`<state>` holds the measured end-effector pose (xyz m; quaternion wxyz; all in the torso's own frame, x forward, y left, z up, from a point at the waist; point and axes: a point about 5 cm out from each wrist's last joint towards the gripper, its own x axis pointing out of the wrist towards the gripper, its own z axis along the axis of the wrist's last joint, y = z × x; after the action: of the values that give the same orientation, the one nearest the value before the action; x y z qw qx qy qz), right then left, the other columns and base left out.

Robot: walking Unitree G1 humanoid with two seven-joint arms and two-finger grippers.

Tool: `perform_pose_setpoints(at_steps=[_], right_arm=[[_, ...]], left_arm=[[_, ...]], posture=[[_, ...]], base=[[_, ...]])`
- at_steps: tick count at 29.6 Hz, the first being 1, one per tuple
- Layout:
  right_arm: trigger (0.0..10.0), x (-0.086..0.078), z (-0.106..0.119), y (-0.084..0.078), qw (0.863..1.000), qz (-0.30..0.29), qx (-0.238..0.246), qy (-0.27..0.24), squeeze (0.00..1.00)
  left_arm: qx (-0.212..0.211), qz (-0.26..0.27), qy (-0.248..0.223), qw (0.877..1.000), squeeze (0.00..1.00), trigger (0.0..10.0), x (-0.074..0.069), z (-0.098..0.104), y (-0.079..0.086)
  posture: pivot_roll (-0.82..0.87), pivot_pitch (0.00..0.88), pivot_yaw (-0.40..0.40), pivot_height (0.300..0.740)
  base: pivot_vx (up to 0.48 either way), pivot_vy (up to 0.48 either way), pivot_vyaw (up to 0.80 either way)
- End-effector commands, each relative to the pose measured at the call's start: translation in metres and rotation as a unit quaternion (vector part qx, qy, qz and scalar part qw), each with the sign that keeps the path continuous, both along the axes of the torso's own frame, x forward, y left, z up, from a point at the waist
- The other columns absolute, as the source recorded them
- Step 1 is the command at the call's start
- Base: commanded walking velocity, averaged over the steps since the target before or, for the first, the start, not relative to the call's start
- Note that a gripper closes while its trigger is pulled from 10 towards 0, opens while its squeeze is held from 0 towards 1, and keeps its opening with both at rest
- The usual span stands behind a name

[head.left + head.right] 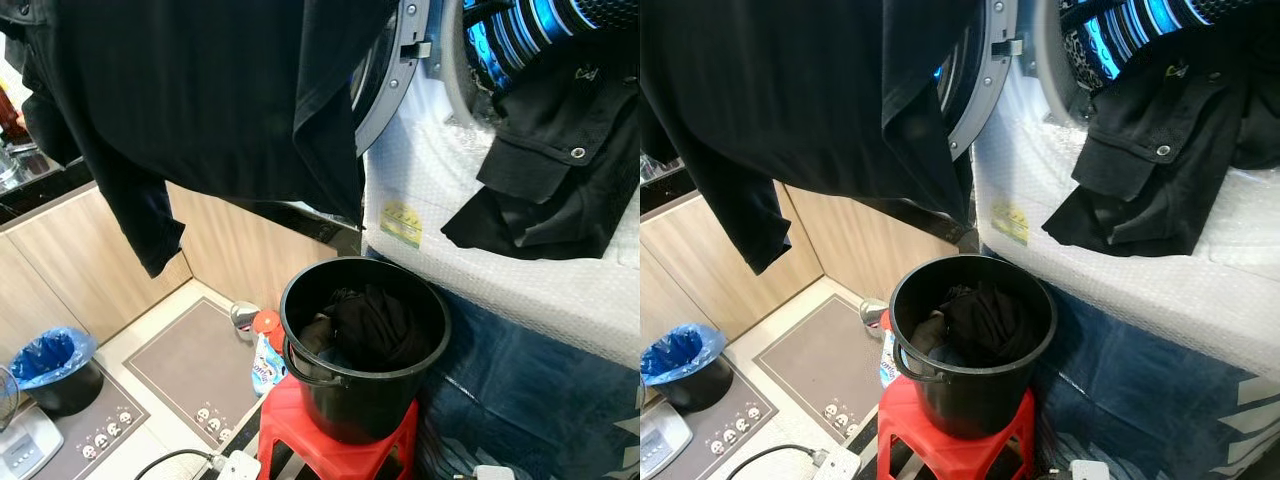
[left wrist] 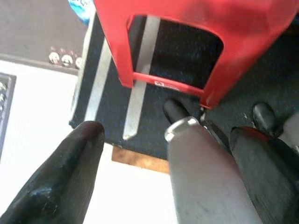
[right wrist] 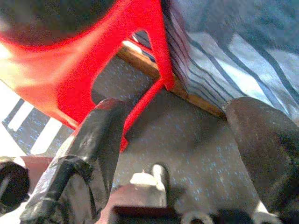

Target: Clothes washing

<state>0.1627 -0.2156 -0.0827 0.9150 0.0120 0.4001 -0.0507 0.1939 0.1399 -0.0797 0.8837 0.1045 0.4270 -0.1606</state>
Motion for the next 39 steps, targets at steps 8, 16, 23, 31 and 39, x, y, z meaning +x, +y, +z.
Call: perform_pose_setpoints(at_steps=[8, 16, 23, 31, 39], right_arm=[[10.0, -0.012, -0.009, 0.011, 0.999, -0.015, 0.006, 0.033, 0.0], [10.0, -0.018, -0.011, 0.014, 0.999, -0.022, 0.014, 0.041, 0.0], [10.0, -0.02, -0.012, 0.013, 0.999, -0.025, 0.015, 0.044, 0.0], [10.0, -0.02, -0.012, 0.011, 0.999, -0.023, 0.015, 0.045, 0.0], [10.0, -0.021, -0.012, 0.011, 0.999, -0.021, 0.015, 0.047, 0.0]], left_arm=[[0.007, 0.016, 0.036, 0.999, 0.0, 10.0, -0.014, -0.008, 0.004], [0.008, 0.017, 0.037, 0.999, 0.0, 10.0, -0.014, -0.008, 0.006], [0.008, 0.016, 0.039, 0.999, 0.0, 10.0, -0.014, -0.008, 0.006], [0.006, 0.023, 0.035, 0.999, 0.0, 10.0, -0.014, -0.008, 0.006], [0.006, 0.03, 0.037, 0.999, 0.0, 10.0, -0.015, -0.008, 0.008]], posture=[[-0.12, 0.0, 0.078, 0.74], [-0.11, 0.0, 0.08, 0.74], [-0.11, 0.0, 0.08, 0.74], [-0.11, 0.0, 0.078, 0.74], [-0.11, 0.0, 0.076, 0.74]], base=[[0.0, -0.035, 0.0], [0.0, -0.335, 0.0], [0.0, -0.371, 0.0], [0.0, -0.141, 0.0], [0.0, 0.0, 0.0]])
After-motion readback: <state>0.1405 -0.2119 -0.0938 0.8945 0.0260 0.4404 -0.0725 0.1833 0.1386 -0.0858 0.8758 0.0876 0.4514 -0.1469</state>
